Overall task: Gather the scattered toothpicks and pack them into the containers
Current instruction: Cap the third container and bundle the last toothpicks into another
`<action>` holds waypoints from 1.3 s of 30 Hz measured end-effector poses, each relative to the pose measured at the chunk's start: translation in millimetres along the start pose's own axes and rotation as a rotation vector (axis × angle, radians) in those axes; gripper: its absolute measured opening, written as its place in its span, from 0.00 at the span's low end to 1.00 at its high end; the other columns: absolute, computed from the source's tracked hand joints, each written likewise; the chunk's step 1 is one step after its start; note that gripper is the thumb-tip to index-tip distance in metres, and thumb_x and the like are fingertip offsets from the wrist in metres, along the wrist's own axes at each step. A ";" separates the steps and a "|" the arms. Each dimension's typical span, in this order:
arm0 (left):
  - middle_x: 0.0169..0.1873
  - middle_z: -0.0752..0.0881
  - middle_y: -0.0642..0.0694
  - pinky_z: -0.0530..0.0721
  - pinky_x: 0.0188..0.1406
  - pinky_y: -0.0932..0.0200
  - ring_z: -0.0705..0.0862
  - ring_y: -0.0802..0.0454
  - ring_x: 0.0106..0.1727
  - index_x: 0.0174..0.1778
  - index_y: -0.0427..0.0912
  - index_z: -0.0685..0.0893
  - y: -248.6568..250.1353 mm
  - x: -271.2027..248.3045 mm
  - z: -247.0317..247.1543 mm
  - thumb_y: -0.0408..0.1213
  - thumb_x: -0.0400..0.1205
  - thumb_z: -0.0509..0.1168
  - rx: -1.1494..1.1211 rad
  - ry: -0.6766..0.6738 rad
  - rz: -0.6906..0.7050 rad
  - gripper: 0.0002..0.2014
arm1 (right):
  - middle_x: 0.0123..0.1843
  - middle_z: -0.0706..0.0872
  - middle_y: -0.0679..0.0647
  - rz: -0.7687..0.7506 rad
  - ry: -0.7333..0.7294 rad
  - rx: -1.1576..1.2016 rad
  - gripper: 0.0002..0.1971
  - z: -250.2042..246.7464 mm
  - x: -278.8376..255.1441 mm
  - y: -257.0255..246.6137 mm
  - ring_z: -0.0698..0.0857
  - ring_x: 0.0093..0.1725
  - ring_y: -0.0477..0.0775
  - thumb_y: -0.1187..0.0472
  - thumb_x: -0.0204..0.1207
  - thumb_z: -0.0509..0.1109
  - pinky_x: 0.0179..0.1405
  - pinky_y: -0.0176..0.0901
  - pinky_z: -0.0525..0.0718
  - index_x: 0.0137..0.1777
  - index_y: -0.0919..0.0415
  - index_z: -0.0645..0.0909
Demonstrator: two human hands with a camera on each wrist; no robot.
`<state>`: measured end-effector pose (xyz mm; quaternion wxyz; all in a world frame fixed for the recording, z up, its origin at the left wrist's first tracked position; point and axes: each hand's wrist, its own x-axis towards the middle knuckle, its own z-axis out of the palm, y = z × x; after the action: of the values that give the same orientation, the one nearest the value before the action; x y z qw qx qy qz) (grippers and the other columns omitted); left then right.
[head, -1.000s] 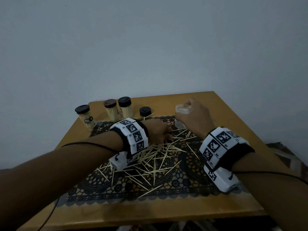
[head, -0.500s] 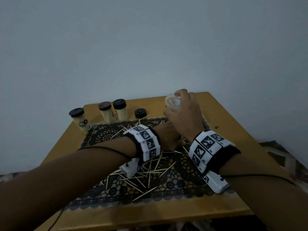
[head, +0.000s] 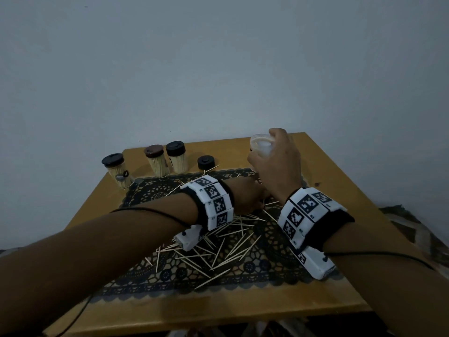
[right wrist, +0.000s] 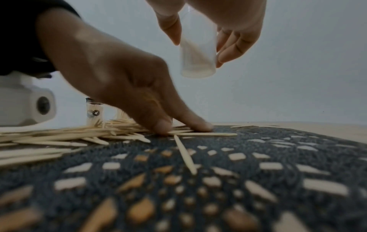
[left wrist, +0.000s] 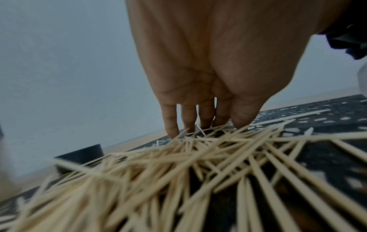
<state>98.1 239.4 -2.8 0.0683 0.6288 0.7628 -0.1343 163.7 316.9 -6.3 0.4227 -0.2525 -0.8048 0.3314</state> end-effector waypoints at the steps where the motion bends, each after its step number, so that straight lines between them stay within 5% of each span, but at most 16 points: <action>1: 0.64 0.82 0.37 0.77 0.59 0.51 0.80 0.40 0.62 0.72 0.37 0.74 -4.9 0.9 3.6 0.40 0.88 0.56 0.009 -0.017 -0.011 0.18 | 0.63 0.78 0.56 0.009 0.016 0.017 0.31 -1.0 1.0 0.5 0.77 0.54 0.53 0.56 0.69 0.75 0.47 0.40 0.73 0.72 0.60 0.71; 5: 0.61 0.83 0.38 0.83 0.57 0.45 0.82 0.39 0.57 0.70 0.38 0.77 -22.0 -5.4 12.8 0.45 0.87 0.53 0.058 -0.069 -0.067 0.20 | 0.60 0.80 0.58 0.034 0.112 0.022 0.28 -8.2 8.7 5.3 0.78 0.52 0.54 0.58 0.68 0.76 0.44 0.39 0.71 0.68 0.62 0.73; 9: 0.57 0.84 0.39 0.84 0.56 0.43 0.83 0.40 0.55 0.62 0.39 0.82 -29.7 0.6 19.3 0.47 0.86 0.54 0.071 0.027 -0.046 0.19 | 0.60 0.81 0.59 0.070 0.133 -0.001 0.27 -16.3 16.5 17.0 0.79 0.52 0.55 0.57 0.68 0.76 0.44 0.39 0.71 0.66 0.61 0.74; 13: 0.80 0.61 0.37 0.65 0.76 0.37 0.59 0.36 0.80 0.83 0.48 0.60 -21.0 9.7 15.0 0.56 0.87 0.51 0.094 0.021 -0.020 0.29 | 0.58 0.81 0.59 0.071 0.121 -0.010 0.27 -18.9 20.7 24.5 0.80 0.52 0.56 0.57 0.67 0.76 0.44 0.41 0.73 0.65 0.60 0.74; 17: 0.84 0.42 0.41 0.55 0.80 0.33 0.42 0.40 0.84 0.85 0.53 0.43 -16.4 11.3 20.3 0.62 0.85 0.44 0.023 -0.176 -0.029 0.34 | 0.57 0.82 0.59 0.036 0.095 -0.012 0.27 -11.8 18.9 23.5 0.82 0.51 0.59 0.57 0.66 0.78 0.44 0.46 0.79 0.65 0.60 0.75; 20: 0.85 0.44 0.41 0.58 0.80 0.38 0.48 0.40 0.84 0.85 0.50 0.45 -21.8 -0.7 19.1 0.57 0.88 0.45 0.055 -0.180 0.002 0.32 | 0.56 0.81 0.58 0.013 0.071 -0.021 0.27 -8.6 16.1 20.5 0.81 0.51 0.57 0.57 0.67 0.78 0.44 0.47 0.80 0.65 0.61 0.75; 22: 0.84 0.54 0.40 0.66 0.77 0.41 0.60 0.39 0.81 0.85 0.46 0.52 -27.8 -6.3 17.0 0.53 0.89 0.47 0.103 -0.165 -0.005 0.29 | 0.56 0.82 0.58 0.014 0.069 -0.023 0.27 -9.7 16.2 19.9 0.81 0.52 0.58 0.57 0.67 0.78 0.45 0.48 0.81 0.65 0.61 0.75; 26: 0.59 0.84 0.40 0.83 0.57 0.43 0.83 0.41 0.56 0.67 0.40 0.80 -31.2 -2.6 13.5 0.50 0.87 0.53 0.029 -0.011 0.002 0.22 | 0.57 0.82 0.59 0.037 0.097 -0.017 0.27 -19.4 18.8 21.1 0.82 0.53 0.59 0.57 0.67 0.77 0.48 0.49 0.82 0.65 0.60 0.75; 29: 0.65 0.79 0.39 0.79 0.63 0.42 0.78 0.40 0.65 0.71 0.40 0.76 -19.0 14.8 7.5 0.48 0.87 0.55 -0.008 0.064 0.023 0.21 | 0.58 0.82 0.59 0.044 0.126 -0.016 0.27 -26.5 19.9 23.6 0.80 0.54 0.57 0.58 0.67 0.77 0.47 0.44 0.77 0.66 0.60 0.75; 35: 0.83 0.56 0.41 0.66 0.76 0.40 0.59 0.41 0.81 0.84 0.44 0.56 -4.7 78.4 6.5 0.51 0.87 0.53 0.069 0.003 0.063 0.30 | 0.59 0.81 0.58 0.022 0.118 -0.022 0.27 -32.4 22.9 28.0 0.78 0.53 0.54 0.58 0.68 0.77 0.47 0.41 0.73 0.67 0.60 0.75; 39: 0.83 0.56 0.37 0.63 0.78 0.43 0.61 0.40 0.81 0.83 0.36 0.56 -7.1 89.4 10.5 0.50 0.89 0.50 0.101 -0.043 -0.003 0.30 | 0.58 0.82 0.58 0.003 0.100 -0.019 0.26 -34.6 26.1 28.2 0.80 0.54 0.57 0.57 0.68 0.77 0.48 0.45 0.78 0.65 0.59 0.75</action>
<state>72.6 319.2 -36.4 0.0526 0.6274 0.7543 -0.1861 183.1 364.4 0.6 0.4596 -0.2741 -0.7854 0.3111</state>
